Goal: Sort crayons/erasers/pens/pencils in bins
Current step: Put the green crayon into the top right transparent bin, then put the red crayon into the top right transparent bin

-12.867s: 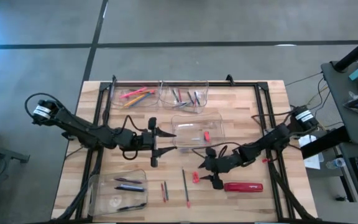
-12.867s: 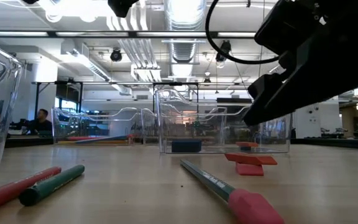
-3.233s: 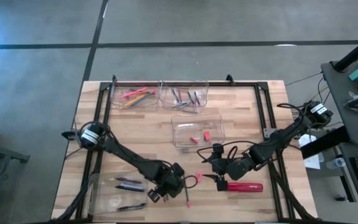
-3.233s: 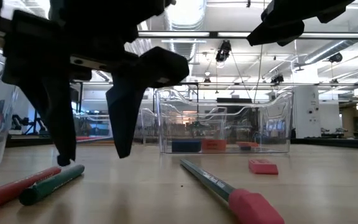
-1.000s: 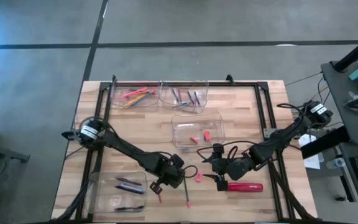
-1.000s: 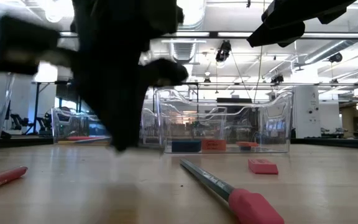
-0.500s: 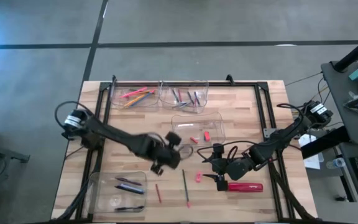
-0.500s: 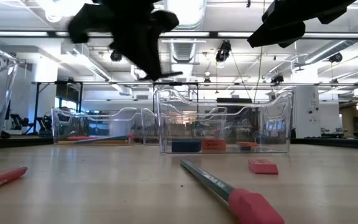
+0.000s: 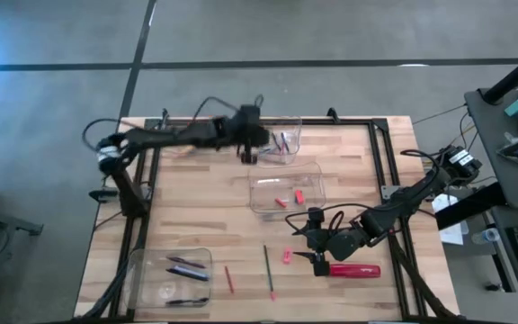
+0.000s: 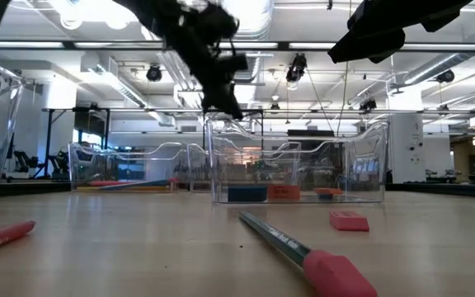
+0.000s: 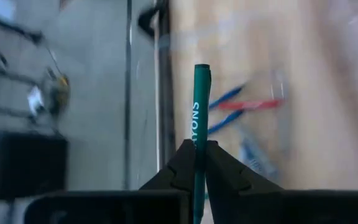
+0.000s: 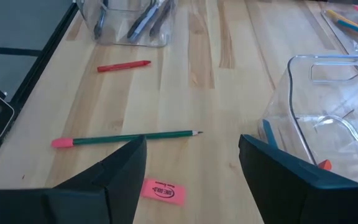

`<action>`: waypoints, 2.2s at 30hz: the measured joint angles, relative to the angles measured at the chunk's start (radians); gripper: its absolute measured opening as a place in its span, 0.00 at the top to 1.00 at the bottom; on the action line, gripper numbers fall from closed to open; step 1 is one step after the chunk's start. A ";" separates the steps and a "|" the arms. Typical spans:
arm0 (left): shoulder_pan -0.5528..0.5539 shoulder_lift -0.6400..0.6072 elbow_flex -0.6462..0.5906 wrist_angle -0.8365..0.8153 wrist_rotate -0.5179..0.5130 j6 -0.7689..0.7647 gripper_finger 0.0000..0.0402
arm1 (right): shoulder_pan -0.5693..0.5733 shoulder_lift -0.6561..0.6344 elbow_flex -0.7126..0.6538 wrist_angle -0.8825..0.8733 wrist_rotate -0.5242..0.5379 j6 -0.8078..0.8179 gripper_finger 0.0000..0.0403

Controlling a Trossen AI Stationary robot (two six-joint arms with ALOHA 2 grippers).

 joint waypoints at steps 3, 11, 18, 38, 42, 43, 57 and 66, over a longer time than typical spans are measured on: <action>0.100 0.049 0.010 0.016 0.064 -0.045 0.96 | 0.000 0.000 0.000 -0.007 0.000 0.000 0.39; 0.135 0.063 0.022 0.010 0.120 -0.105 0.70 | 0.000 0.000 -0.002 -0.004 0.008 -0.035 0.39; 0.077 -0.040 0.075 -0.141 0.105 -0.159 0.54 | 0.000 0.000 -0.002 -0.003 0.036 -0.036 0.39; -0.647 -0.391 -0.247 -0.028 0.183 -0.522 0.53 | 0.000 0.000 -0.011 0.001 0.037 0.007 0.39; -0.753 -0.205 -0.168 -0.085 0.176 -0.523 0.53 | -0.002 0.000 -0.010 0.001 0.053 0.009 0.39; -0.764 -0.161 -0.146 -0.099 0.172 -0.527 0.53 | -0.002 -0.001 -0.010 0.001 0.052 0.011 0.39; -0.803 0.259 0.135 -0.344 0.348 -0.497 0.53 | 0.012 -0.005 -0.010 -0.029 0.052 0.014 0.39; -0.823 0.447 0.357 -0.659 0.380 -0.285 0.57 | 0.012 -0.005 -0.009 -0.029 0.052 0.019 0.39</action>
